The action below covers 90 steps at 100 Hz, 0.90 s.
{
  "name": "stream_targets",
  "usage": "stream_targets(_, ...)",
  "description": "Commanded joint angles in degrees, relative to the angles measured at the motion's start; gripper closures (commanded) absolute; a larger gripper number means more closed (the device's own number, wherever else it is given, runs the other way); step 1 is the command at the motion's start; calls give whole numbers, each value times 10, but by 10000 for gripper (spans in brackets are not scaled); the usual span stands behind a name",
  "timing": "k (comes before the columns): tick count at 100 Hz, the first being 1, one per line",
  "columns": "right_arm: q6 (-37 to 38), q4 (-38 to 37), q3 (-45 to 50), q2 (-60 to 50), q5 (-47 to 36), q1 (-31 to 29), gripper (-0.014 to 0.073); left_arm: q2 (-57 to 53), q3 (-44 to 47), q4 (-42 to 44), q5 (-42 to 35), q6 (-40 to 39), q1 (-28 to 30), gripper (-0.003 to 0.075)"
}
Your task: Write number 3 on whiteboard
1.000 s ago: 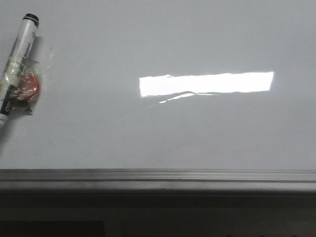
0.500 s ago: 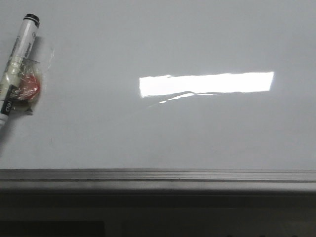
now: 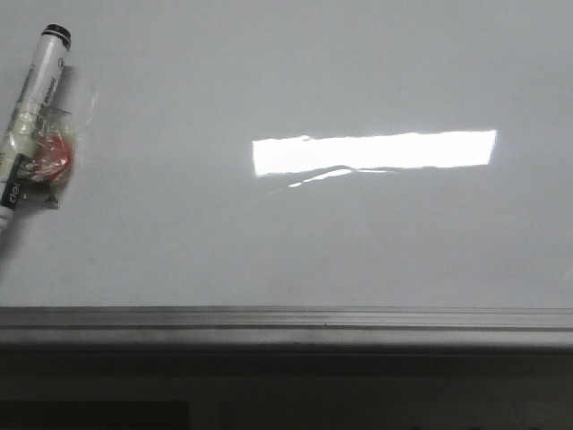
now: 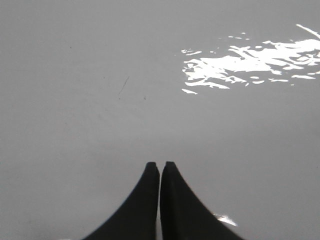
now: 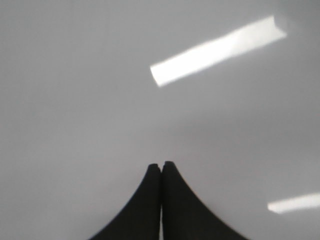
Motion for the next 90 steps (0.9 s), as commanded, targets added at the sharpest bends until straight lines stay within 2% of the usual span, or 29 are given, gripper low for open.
stream_targets(1,-1,23,14,-8,-113,-5,659,-14,19,-6,-51,0,2,741)
stream_targets(25,-1,23,14,-8,-260,-5,659,-14,19,-6,-52,0,2,741)
stream_targets(38,-1,23,14,-8,-253,-5,659,-14,18,-27,-58,0,2,741)
stream_targets(43,-1,22,11,-8,-219,-5,658,-14,15,-43,-64,0,2,741)
stream_targets(51,-1,12,-10,-7,-107,-4,657,-12,3,-58,-59,0,2,741)
stream_targets(62,-13,10,-55,22,-37,-4,654,9,-30,-61,-31,0,2,741)
stream_targets(73,-40,10,-111,87,57,-4,654,54,-70,-61,-1,0,2,741)
stream_targets(90,-40,10,-188,210,194,-4,654,125,-150,-71,72,0,2,741)
